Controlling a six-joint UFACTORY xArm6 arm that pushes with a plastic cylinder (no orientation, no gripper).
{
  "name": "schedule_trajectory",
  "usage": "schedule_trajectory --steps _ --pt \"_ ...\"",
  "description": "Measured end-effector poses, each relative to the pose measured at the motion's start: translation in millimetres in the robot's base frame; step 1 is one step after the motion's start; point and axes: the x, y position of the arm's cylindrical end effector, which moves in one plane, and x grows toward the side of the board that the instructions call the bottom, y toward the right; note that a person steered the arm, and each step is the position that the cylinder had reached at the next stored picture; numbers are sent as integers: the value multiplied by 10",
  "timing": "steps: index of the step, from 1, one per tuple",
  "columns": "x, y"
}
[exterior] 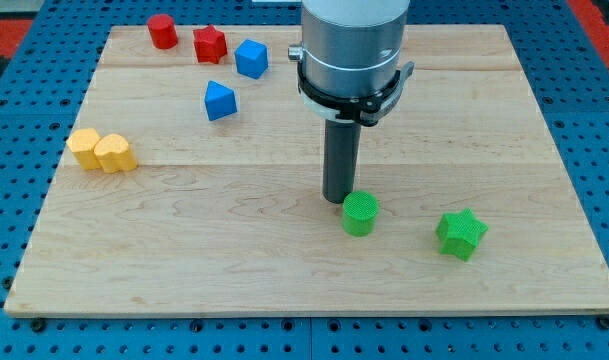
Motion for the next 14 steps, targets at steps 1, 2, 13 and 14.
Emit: schedule_trajectory --steps 1,2,13,14 --pt "114 151" --pt "309 546" --pt "170 431" --pt "138 431"
